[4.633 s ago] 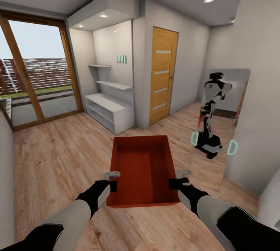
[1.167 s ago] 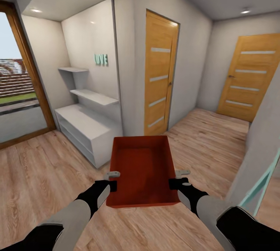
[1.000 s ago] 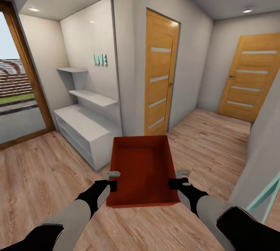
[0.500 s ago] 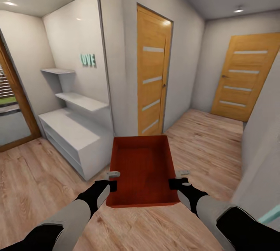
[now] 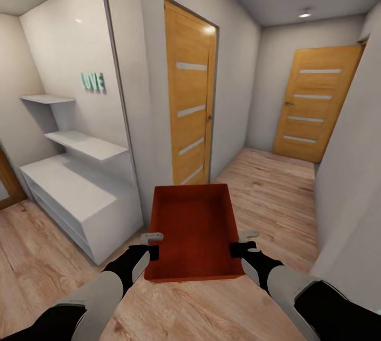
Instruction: Move the two storage containers from the living room to the garage. In the garage, place one container on the floor and stack the other container on top of it (either order is fine).
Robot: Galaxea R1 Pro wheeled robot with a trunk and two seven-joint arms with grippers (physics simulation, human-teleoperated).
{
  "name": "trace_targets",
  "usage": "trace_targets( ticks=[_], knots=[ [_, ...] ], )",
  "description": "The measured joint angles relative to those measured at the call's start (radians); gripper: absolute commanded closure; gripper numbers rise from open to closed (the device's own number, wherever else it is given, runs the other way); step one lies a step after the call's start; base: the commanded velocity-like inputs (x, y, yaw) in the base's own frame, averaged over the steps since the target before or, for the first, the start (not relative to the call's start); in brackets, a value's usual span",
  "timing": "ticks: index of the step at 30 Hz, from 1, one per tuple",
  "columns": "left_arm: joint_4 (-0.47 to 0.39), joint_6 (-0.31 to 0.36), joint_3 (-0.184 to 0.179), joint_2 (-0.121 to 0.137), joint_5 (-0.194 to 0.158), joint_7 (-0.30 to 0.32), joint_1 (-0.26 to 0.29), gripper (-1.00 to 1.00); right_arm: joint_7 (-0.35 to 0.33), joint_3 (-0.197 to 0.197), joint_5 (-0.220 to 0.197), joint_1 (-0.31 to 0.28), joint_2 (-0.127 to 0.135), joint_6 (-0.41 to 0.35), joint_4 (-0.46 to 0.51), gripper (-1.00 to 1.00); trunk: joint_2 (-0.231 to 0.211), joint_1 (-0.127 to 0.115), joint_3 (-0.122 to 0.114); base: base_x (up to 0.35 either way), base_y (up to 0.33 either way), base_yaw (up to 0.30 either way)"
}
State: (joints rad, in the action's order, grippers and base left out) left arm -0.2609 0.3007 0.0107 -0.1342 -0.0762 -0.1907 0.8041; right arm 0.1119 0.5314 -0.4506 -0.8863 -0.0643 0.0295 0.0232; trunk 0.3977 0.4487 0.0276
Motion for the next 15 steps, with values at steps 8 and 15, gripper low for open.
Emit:
trace_targets(
  ticks=[8,15],
  knots=[
    [0.000,0.001,0.000,0.000,0.000,-0.001,0.000,1.00,0.000,-0.001,0.000,0.000,0.000,0.000,-0.001,1.00,0.000,0.000,0.000,0.328,0.000,-0.002],
    [0.000,-0.002,0.000,-0.001,0.000,-0.002,0.000,1.00,-0.001,0.000,0.000,0.000,0.001,0.000,0.001,1.00,0.000,0.000,0.000,0.328,0.000,0.000]
  ],
)
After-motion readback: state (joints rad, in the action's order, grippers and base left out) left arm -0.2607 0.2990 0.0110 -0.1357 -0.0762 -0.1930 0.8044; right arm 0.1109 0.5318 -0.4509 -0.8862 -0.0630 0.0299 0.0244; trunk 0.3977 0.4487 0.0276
